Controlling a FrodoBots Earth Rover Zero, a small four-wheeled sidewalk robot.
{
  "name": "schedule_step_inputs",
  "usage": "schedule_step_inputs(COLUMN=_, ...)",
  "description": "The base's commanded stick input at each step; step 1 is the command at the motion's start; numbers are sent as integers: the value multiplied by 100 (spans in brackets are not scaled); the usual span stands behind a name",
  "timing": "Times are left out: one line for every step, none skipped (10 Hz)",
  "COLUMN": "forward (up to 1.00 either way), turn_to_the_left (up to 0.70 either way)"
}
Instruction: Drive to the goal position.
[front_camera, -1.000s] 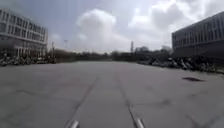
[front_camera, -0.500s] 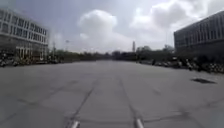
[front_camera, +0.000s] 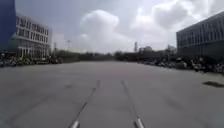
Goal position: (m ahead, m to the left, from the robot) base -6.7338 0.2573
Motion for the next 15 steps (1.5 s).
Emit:
schedule_step_inputs(forward=85, turn_to_the_left=0)
schedule_step_inputs(forward=85, turn_to_the_left=0)
schedule_step_inputs(forward=85, turn_to_the_left=0)
schedule_step_inputs(forward=85, turn_to_the_left=0)
schedule_step_inputs(forward=85, turn_to_the_left=0)
schedule_step_inputs(forward=85, turn_to_the_left=0)
schedule_step_inputs(forward=85, turn_to_the_left=0)
schedule_step_inputs(forward=85, turn_to_the_left=0)
schedule_step_inputs(forward=85, turn_to_the_left=0)
schedule_step_inputs(forward=85, turn_to_the_left=0)
schedule_step_inputs(forward=85, turn_to_the_left=0)
schedule_step_inputs(forward=85, turn_to_the_left=0)
schedule_step_inputs(forward=85, turn_to_the_left=0)
schedule_step_inputs(forward=85, turn_to_the_left=0)
schedule_step_inputs(forward=85, turn_to_the_left=0)
